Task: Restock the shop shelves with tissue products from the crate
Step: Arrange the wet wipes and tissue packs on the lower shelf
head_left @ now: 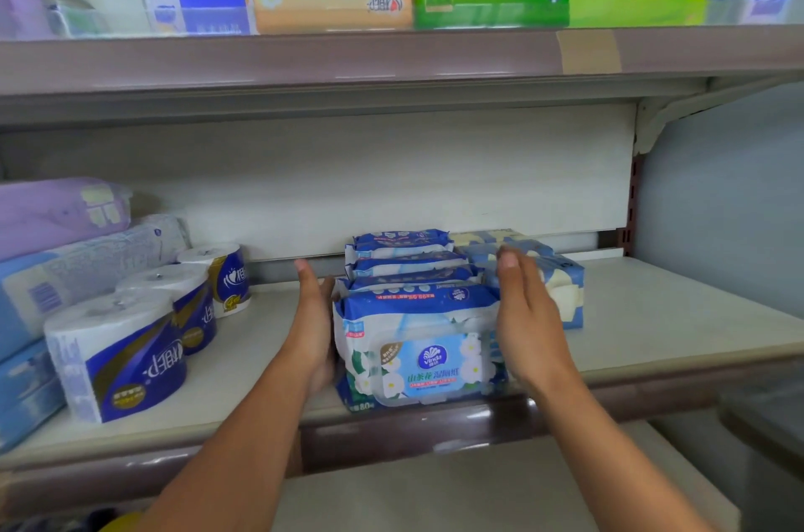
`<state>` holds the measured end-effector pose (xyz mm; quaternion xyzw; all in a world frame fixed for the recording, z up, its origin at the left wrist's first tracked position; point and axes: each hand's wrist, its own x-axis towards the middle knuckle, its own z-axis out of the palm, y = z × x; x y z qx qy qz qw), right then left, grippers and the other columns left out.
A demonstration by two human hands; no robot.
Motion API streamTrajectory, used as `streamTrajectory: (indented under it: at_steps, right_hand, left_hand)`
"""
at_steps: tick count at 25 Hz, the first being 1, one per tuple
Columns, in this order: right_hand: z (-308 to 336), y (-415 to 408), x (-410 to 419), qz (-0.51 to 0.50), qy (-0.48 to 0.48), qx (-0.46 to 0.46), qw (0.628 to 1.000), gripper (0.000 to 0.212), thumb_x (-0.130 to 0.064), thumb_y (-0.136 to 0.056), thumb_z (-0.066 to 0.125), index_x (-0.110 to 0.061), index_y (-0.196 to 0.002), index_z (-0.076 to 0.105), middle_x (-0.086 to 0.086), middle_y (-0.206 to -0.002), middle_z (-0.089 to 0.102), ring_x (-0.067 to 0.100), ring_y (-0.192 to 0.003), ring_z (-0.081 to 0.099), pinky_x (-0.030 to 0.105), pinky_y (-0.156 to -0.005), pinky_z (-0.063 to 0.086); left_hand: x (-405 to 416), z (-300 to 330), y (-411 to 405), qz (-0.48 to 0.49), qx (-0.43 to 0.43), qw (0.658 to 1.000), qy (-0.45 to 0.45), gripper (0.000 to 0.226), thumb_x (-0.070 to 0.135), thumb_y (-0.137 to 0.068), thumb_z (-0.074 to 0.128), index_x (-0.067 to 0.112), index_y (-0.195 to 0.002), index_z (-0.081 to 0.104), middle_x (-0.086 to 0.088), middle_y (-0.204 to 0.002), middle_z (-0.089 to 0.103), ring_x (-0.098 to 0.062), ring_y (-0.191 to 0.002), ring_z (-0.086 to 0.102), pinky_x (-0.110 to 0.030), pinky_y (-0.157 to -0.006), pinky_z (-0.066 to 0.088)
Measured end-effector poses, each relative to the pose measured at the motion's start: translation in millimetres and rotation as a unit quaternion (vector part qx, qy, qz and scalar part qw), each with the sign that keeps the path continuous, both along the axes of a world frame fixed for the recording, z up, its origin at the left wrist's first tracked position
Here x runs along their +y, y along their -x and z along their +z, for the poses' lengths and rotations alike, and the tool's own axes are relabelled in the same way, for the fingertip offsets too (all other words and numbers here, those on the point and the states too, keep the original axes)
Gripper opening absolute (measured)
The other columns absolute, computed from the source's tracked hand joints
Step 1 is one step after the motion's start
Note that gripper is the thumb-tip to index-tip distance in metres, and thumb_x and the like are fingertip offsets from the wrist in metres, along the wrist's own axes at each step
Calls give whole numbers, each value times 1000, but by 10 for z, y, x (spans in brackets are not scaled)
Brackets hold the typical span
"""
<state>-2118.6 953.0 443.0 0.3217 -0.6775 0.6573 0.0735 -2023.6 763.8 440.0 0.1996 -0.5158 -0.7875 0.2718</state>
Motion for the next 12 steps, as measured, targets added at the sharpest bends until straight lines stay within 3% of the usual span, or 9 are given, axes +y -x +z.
streamTrajectory:
  at_steps: [2,4,6,8,12]
  right_hand:
    - [-138,7,23,49,-11,-47,998,37,-49,-100,23,-33,-121,50,-25,-112,53,-24,-101,47,-8,-79,28]
    - [-183,10,10,88,-32,-60,994,52,-59,-94,17,-34,-125,50,-20,-120,55,-16,-107,49,7,-98,34]
    - [-147,13,15,108,-59,-78,989,66,-64,-89,14,-32,-139,43,-13,-130,52,-1,-119,47,20,-104,32]
    - [-101,-3,17,126,-80,-98,984,62,-64,-90,13,-36,-137,41,-11,-128,54,-1,-110,52,14,-93,37]
    - [-43,-33,40,149,-102,-114,977,39,-59,-95,11,-44,-109,44,-15,-104,62,-17,-78,55,3,-63,40]
  left_hand:
    - [99,41,-97,12,22,1000,-13,84,82,-82,13,32,-147,31,-2,-142,53,-30,-117,60,-50,-99,46]
    - [258,87,-165,30,24,999,14,74,77,-85,13,26,-122,51,-2,-116,69,-27,-98,69,-45,-89,50]
    - [447,120,-199,41,6,998,47,64,72,-89,11,26,-91,56,-4,-84,76,-21,-71,73,-40,-76,52]
    - [561,137,-198,40,-5,997,73,64,70,-90,10,27,-86,57,-3,-72,75,-20,-63,72,-39,-74,52]
    - [569,151,-166,47,-13,994,97,69,73,-89,11,26,-92,62,-7,-79,76,-22,-67,73,-39,-77,54]
